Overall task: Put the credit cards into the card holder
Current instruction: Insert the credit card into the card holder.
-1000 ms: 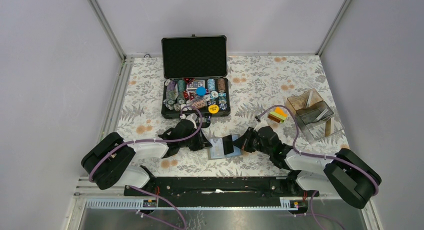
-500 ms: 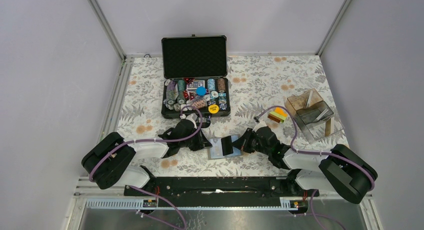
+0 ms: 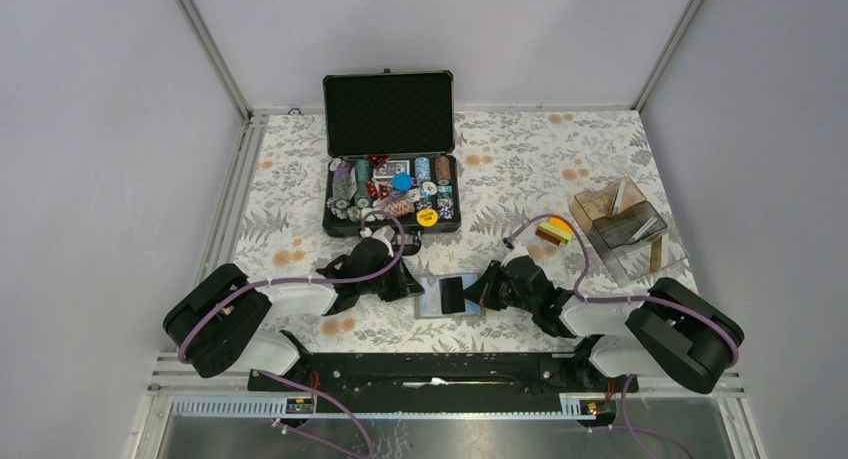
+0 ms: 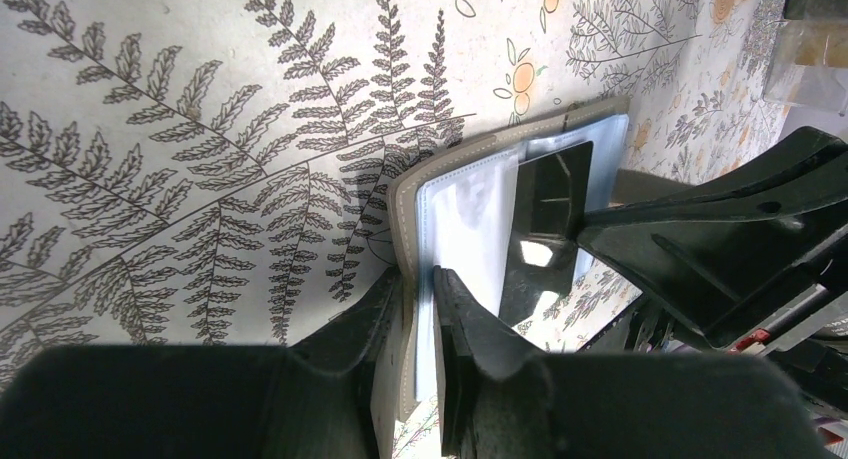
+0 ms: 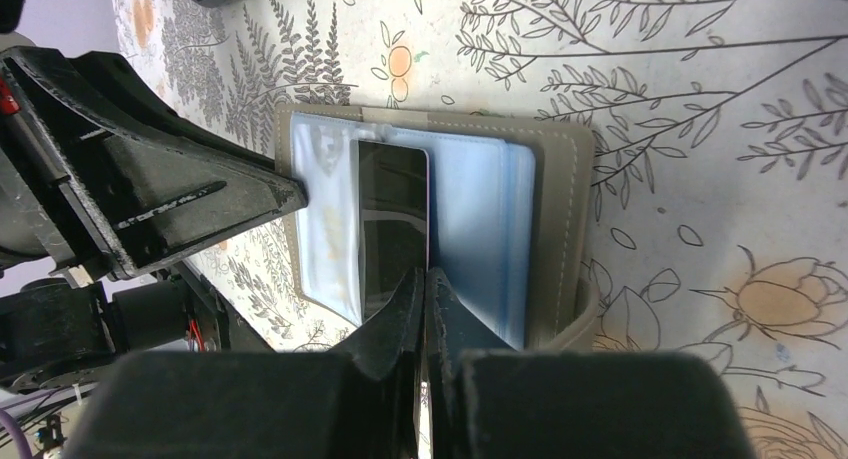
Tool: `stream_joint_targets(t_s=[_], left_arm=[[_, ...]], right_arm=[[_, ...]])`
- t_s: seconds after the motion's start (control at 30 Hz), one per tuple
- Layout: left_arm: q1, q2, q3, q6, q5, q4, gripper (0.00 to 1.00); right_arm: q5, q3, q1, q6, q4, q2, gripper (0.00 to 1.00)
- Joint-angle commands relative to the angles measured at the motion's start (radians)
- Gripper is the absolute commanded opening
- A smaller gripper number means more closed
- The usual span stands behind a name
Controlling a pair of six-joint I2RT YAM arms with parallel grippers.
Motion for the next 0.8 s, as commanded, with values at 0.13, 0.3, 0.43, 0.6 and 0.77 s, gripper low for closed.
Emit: stream_joint_targets(t_s=[0.13,0.3,0.43,0.6,0.77], left_arm=[[-0.005,0.007,0.001,0.020,-0.011,0.002,0.19],[-0.006,0.001,0.001,0.017,-0.008,0.002,0.19],[-0.005,-0.004,0.000,0.012,-0.007,0.003,0.19],[-0.006,-0.007,-0.004,-0.008,0.003,0.017,0.22],[-0.007,-0.021,-0.012,-0.023,0.014,0.032,0.27]], right_arm=[[0.074,0.044,0.068,0.013,0.031,0.079,0.00],[0.205,0.042,0.116,0.042,0.021,0.066,0.00],[0.295,0.044,0.152,0.064,-0.012,0.039,0.00],[0.337,0.066,0.200,0.084,-0.049,0.040,0.00],[0.316,0.074,0.217,0.117,-0.011,0.083,0.00]])
